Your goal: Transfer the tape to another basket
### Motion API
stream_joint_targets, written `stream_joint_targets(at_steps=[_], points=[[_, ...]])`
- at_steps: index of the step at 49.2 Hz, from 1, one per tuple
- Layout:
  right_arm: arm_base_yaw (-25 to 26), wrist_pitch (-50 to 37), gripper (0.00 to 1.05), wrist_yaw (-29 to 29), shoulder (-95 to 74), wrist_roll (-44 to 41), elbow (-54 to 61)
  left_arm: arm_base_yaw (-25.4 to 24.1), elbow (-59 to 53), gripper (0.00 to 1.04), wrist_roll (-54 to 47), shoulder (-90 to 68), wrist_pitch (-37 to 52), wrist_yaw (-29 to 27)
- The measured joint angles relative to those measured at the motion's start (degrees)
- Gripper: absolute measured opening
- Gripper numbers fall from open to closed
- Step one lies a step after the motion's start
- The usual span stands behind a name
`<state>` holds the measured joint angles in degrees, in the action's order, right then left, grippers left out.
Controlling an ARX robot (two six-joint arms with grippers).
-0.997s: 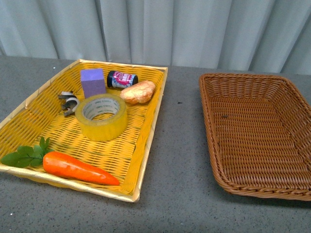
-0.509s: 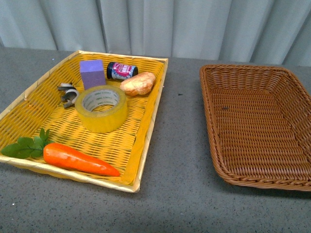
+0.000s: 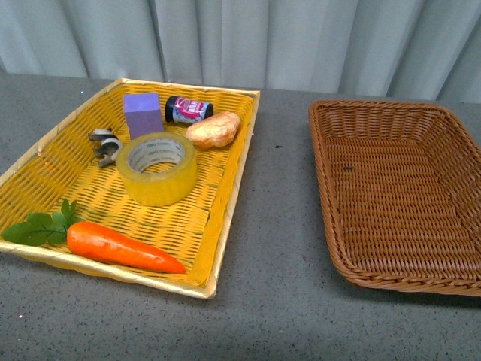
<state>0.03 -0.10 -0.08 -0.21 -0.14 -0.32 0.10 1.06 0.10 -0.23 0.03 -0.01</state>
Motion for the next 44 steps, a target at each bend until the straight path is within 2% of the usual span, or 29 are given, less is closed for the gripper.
stream_joint_targets(at_steps=[39,42,43,44], points=[[0.0,0.0,0.96,0.0,0.0,0.0,0.0,0.0,0.0,0.98,0.0,0.0,0.0,-0.1],[0.0,0.0,0.96,0.0,0.0,0.0,0.0,3.2,3.6,0.98,3.1,-7.1,-7.9,-13.0],[0.0,0.0,0.96,0.0,0.0,0.0,0.0,3.7,4.9,0.98,4.1,-12.2,-7.9,-16.9],[0.0,0.0,0.96,0.0,0.0,0.0,0.0,3.6,5.9,0.98,4.3,-17.3,-6.1,-18.2]])
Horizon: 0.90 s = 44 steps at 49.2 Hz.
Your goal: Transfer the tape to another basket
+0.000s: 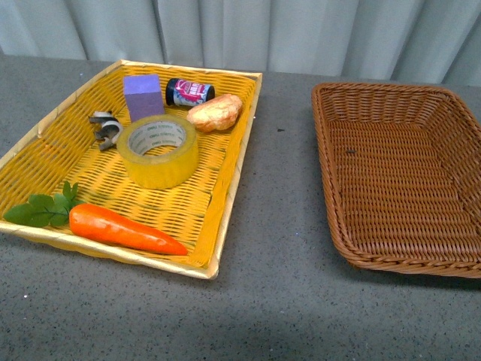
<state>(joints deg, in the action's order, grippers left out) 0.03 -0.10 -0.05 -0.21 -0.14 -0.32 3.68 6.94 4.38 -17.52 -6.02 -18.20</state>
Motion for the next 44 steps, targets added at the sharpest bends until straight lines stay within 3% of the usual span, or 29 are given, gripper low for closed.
stream_joint_targets(at_steps=[11,24,44], points=[[0.0,0.0,0.96,-0.1,0.0,0.0,0.0,-1.0,13.3,0.98,0.6,-35.3,16.2,4.6],[0.0,0.0,0.96,0.0,0.0,0.0,0.0,1.5,32.5,0.98,3.2,-64.4,13.1,11.7],[0.0,0.0,0.96,0.0,0.0,0.0,0.0,3.3,60.2,0.98,4.8,-93.2,2.6,10.6]])
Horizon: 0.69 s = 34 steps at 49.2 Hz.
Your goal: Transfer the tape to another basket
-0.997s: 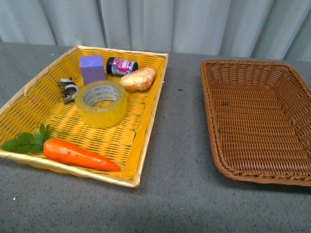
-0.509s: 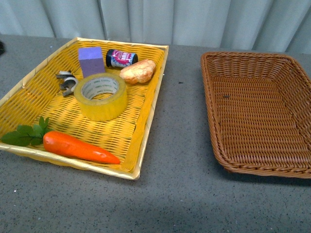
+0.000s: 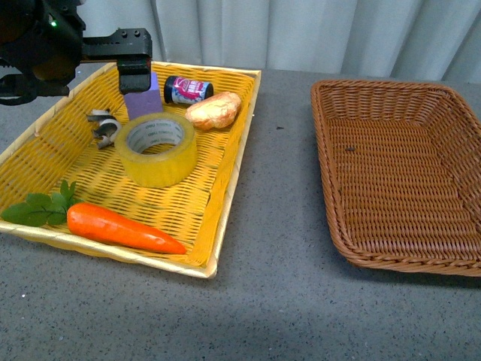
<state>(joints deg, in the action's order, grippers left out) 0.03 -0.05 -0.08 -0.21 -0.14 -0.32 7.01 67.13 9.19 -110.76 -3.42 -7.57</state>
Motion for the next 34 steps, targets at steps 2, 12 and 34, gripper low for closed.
stream_joint_targets(at_steps=[2,12,34], points=[[0.0,0.0,0.96,0.0,0.0,0.0,0.0,0.1,1.9,0.98,-0.1,-1.8,-1.9,-0.3],[0.0,0.0,0.96,0.0,0.0,0.0,0.0,0.2,5.6,0.98,2.8,-6.9,-8.3,-1.7],[0.0,0.0,0.96,0.0,0.0,0.0,0.0,0.8,9.5,0.98,6.1,-12.9,-10.6,-2.4]])
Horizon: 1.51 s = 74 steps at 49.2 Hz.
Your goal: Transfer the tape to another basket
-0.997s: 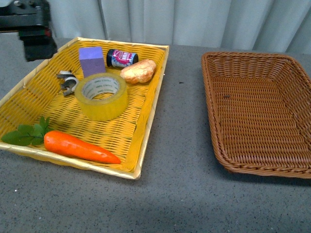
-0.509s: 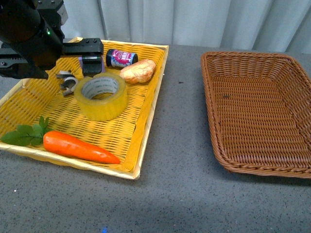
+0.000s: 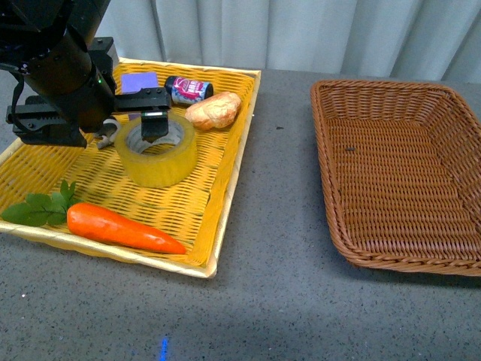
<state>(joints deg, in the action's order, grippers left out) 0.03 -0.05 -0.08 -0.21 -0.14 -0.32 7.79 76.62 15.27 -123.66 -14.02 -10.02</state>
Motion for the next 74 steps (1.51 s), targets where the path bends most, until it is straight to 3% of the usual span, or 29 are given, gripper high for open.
stream_joint_targets(at_steps=[10,30,43,49,52,56,63,69,74], points=[[0.0,0.0,0.96,0.0,0.0,0.0,0.0,0.3,1.9,0.95,1.4,-1.6,-0.7,-0.5],[0.0,0.0,0.96,0.0,0.0,0.0,0.0,1.2,4.4,0.19,2.4,-3.6,-2.8,-0.9],[0.0,0.0,0.96,0.0,0.0,0.0,0.0,1.2,4.4,0.16,0.1,-3.1,-1.8,0.6],[0.0,0.0,0.96,0.0,0.0,0.0,0.0,1.2,2.8,0.16,-7.3,0.2,2.6,1.0],[0.0,0.0,0.96,0.0,0.0,0.0,0.0,1.4,2.1,0.16,-12.6,3.6,7.2,6.2],[0.0,0.0,0.96,0.0,0.0,0.0,0.0,2.1,2.3,0.16,-18.1,6.1,9.5,7.8],[0.0,0.0,0.96,0.0,0.0,0.0,0.0,4.1,3.1,0.16,-28.1,9.2,12.6,16.5],[0.0,0.0,0.96,0.0,0.0,0.0,0.0,6.9,4.5,0.16,-34.1,9.5,11.0,23.8],[0.0,0.0,0.96,0.0,0.0,0.0,0.0,9.6,5.4,0.16,-39.3,9.1,8.7,26.3]])
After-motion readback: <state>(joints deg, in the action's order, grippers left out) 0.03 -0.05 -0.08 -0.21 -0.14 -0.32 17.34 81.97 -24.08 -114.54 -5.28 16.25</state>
